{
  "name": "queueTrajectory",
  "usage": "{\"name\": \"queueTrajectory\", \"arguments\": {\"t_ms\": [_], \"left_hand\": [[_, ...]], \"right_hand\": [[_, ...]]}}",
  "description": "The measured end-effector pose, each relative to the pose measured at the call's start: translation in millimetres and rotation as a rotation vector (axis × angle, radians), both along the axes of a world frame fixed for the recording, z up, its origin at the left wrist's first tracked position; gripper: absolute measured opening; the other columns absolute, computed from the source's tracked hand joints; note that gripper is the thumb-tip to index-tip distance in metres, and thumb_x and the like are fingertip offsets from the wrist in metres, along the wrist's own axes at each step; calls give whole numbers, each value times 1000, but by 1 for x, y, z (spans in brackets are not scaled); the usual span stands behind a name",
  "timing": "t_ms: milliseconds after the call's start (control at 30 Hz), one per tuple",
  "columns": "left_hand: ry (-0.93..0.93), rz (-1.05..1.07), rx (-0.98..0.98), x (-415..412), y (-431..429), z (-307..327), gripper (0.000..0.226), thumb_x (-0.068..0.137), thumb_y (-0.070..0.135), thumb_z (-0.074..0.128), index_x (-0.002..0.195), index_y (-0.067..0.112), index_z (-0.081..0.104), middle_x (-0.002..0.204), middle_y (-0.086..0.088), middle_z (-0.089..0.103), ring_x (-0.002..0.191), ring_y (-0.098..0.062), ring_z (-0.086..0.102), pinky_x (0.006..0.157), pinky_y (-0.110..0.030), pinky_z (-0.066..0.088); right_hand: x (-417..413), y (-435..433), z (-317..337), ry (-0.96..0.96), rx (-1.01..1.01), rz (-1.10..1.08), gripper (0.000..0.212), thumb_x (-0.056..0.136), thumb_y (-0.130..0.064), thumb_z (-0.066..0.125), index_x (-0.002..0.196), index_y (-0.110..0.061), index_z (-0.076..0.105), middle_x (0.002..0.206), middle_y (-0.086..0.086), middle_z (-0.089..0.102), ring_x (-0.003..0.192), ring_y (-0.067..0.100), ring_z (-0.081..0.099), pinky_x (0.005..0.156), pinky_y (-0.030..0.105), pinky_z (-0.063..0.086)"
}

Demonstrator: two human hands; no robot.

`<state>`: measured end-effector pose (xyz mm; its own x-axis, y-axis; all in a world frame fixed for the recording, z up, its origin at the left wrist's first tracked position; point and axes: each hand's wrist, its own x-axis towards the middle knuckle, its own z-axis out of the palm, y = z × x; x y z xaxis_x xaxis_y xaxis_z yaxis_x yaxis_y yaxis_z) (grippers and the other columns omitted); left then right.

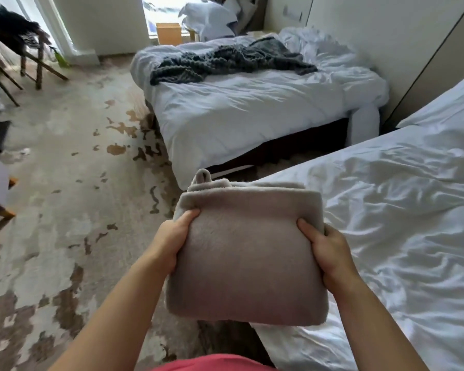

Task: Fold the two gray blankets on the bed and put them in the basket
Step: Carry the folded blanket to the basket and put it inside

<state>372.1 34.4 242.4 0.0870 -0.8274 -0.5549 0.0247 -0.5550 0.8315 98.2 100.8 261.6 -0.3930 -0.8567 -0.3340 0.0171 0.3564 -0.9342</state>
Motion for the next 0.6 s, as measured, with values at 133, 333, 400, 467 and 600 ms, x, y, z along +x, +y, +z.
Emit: {"name": "queueTrajectory", "arguments": {"t_ms": [133, 333, 400, 467, 600], "left_hand": [[-8, 28, -34, 68, -39, -2, 33, 77, 48, 70, 80, 16, 71, 65, 6, 73, 69, -12, 68, 57, -24, 47], [190, -90, 111, 130, -104, -19, 50, 72, 60, 70, 98, 17, 73, 96, -6, 75, 89, -20, 72, 83, -36, 52], [225, -79, 121, 142, -133, -23, 50, 73, 61, 68, 100, 19, 72, 98, -4, 75, 90, -17, 72, 80, -34, 52], [247, -45, 160, 157, -168, -23, 47, 77, 60, 65, 98, 19, 74, 99, -4, 75, 91, -18, 72, 78, -33, 52], [329, 79, 156, 200, -249, -24, 34, 89, 42, 56, 88, 17, 79, 97, -7, 75, 87, -20, 72, 69, -29, 54]], "right_hand": [[65, -41, 0, -19, 42, -1, 19, 81, -35, 71, 87, -17, 72, 78, -3, 75, 76, 17, 71, 60, 27, 51], [115, -128, -2, -97, 236, 81, 44, 77, -47, 73, 95, -7, 70, 88, 8, 76, 83, 24, 72, 64, 31, 56], [127, -168, -11, -106, 280, 116, 49, 77, -50, 72, 97, -5, 71, 91, 10, 76, 87, 26, 72, 73, 35, 58], [140, -216, -21, -107, 316, 149, 51, 77, -52, 72, 97, -6, 72, 91, 9, 76, 88, 26, 71, 78, 38, 57], [175, -336, -42, -159, 372, 226, 51, 74, -52, 74, 94, -5, 73, 88, 9, 76, 85, 26, 72, 74, 36, 57]]}}
